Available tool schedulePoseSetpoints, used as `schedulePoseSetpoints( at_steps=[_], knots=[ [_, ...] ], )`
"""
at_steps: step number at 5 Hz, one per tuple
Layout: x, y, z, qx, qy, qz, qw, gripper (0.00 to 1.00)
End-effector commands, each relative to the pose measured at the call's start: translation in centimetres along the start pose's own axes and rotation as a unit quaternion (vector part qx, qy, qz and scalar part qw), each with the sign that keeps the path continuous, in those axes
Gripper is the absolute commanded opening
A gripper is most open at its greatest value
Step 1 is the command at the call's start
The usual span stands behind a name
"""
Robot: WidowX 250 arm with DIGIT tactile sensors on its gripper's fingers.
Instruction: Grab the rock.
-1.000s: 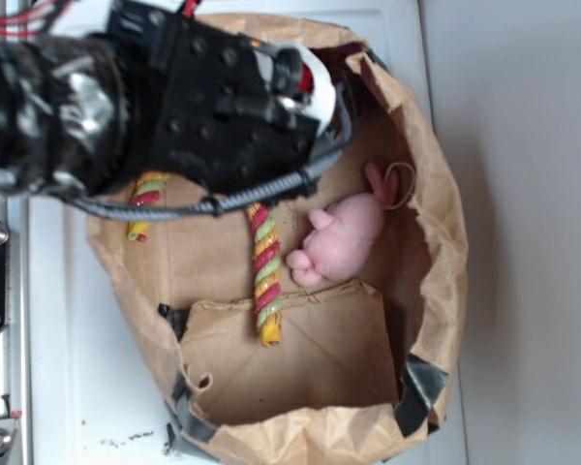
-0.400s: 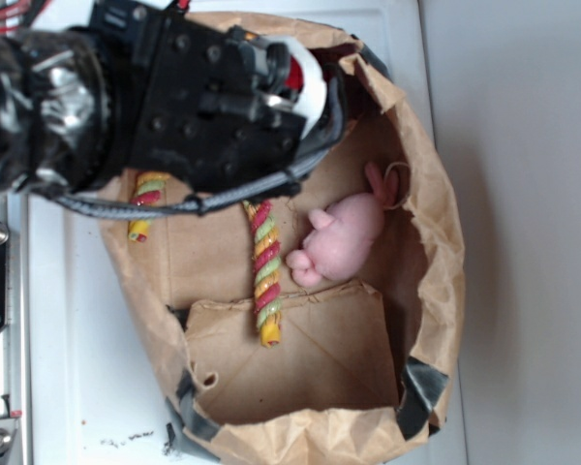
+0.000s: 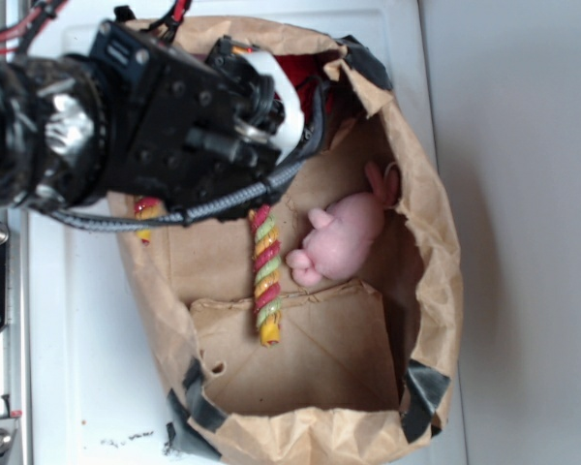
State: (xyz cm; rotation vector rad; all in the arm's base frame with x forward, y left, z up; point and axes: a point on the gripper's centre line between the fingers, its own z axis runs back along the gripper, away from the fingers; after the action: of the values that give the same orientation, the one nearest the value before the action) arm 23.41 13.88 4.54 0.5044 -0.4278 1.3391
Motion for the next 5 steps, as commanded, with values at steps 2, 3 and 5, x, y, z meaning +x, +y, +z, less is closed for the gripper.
schedulePoseSetpoints(
  at_steps=[2,3,5],
  knots=[
    [-1.0,1.1,-0.2,-0.016,0.022,-0.033,0.999,1.00],
    [-0.8,1.0,0.5,0.004,0.040,0.002,0.999,0.00],
    [0.1,0.6,1.0,-0.009,0.049,0.014,0.999,0.00]
  ],
)
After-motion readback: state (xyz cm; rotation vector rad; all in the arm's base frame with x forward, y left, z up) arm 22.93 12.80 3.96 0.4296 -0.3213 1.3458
